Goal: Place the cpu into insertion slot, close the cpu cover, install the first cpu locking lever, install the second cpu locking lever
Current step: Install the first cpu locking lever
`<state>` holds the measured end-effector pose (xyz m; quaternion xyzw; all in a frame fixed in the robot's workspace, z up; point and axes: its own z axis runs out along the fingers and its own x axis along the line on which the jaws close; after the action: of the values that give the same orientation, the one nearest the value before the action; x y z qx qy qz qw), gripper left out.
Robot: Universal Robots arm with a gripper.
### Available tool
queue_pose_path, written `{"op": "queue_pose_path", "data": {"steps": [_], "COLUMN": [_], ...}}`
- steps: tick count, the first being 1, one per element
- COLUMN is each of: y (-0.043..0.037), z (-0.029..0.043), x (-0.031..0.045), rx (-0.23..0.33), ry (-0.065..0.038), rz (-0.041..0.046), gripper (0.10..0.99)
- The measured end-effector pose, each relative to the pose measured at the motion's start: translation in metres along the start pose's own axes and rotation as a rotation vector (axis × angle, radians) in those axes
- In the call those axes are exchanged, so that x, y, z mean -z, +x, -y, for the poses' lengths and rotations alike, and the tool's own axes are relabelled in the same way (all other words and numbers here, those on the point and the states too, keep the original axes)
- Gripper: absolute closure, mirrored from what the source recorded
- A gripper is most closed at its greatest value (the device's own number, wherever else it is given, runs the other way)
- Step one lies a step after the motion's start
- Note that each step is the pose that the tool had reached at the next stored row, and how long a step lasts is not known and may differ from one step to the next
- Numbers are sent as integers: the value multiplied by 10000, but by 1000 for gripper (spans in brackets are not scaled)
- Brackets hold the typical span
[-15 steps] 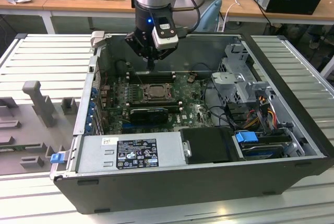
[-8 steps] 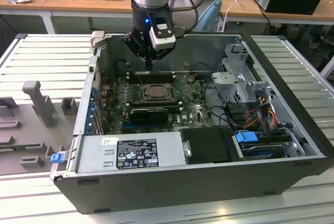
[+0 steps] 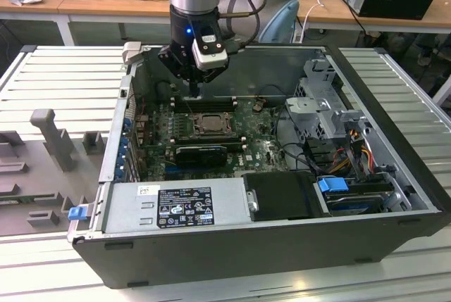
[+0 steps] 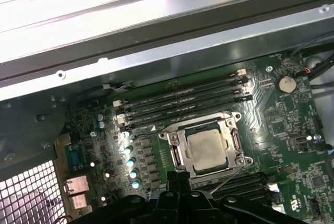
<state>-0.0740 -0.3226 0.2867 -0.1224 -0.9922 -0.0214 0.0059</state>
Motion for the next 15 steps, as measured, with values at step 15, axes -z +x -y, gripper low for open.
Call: {"op": "queue_pose_path", "data": {"steps": [15], "y": [59], "z": [18], "x": [-65], "rx": [1318], "ry": [-8], "rz": [-62], "gripper": [980]}}
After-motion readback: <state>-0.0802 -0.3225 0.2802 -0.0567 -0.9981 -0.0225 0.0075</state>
